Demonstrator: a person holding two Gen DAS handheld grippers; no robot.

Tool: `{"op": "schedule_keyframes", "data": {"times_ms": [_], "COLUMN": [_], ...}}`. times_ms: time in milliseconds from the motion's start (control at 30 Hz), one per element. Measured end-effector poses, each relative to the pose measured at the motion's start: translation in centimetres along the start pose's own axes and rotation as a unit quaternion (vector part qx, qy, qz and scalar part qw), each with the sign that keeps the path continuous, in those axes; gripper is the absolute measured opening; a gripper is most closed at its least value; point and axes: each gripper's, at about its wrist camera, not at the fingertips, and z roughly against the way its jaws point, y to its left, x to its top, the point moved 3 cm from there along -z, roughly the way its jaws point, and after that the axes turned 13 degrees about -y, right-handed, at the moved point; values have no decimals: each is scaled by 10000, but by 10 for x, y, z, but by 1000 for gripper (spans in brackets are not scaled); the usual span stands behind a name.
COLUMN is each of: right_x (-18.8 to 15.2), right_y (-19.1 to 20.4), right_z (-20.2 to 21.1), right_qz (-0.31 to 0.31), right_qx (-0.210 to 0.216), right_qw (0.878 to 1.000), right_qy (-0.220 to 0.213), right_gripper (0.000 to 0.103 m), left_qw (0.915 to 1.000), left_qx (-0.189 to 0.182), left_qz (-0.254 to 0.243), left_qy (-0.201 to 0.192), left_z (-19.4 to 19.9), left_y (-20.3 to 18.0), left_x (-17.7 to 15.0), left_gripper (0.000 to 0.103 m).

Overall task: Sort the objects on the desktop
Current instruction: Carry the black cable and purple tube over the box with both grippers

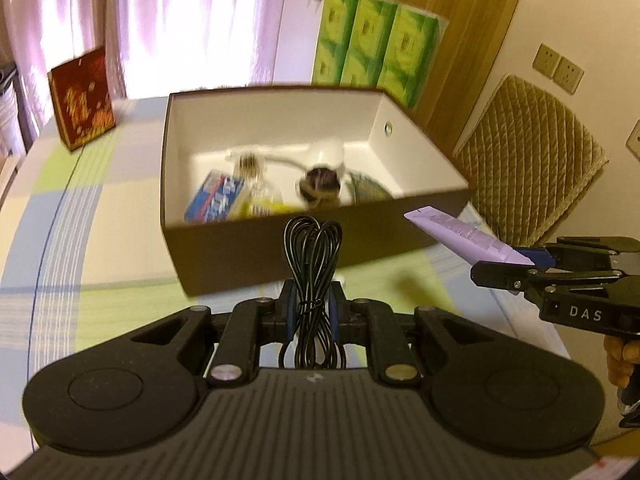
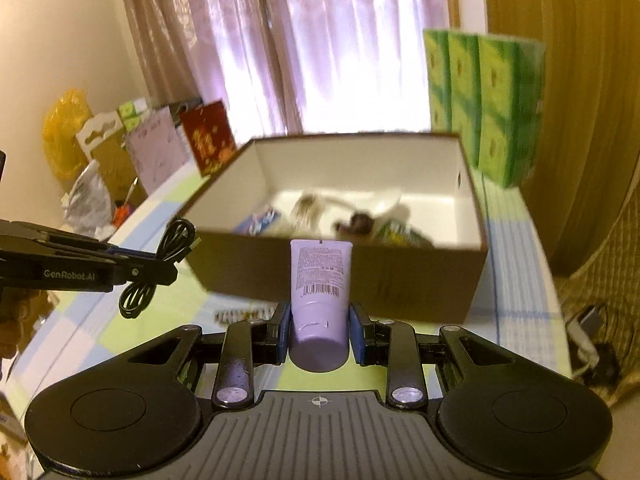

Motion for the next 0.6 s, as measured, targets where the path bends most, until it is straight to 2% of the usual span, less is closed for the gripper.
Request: {"op": "schedule_keyframes", "data": {"times_ms": [167, 300, 600], "right_x": [29, 47, 58], "right_y": [-10, -20, -51], "right_z": [-14, -36, -93], "right_qz": [61, 46, -47], "right_qx": [-170, -336, -826], "right_qw": [9994, 9988, 9965], "right_qy": [-281, -364, -106], "right_gripper": [27, 27, 27], "left_qw": [9996, 9994, 9995], "left_qx": [-38, -116, -267], "left_qz": [-124, -171, -163], "left_qy": [-232, -268, -19], "left_z": [-14, -34, -89], "left_y": [1, 2, 11], "left_x": [29, 50, 80], "left_gripper": [12, 12, 12]}}
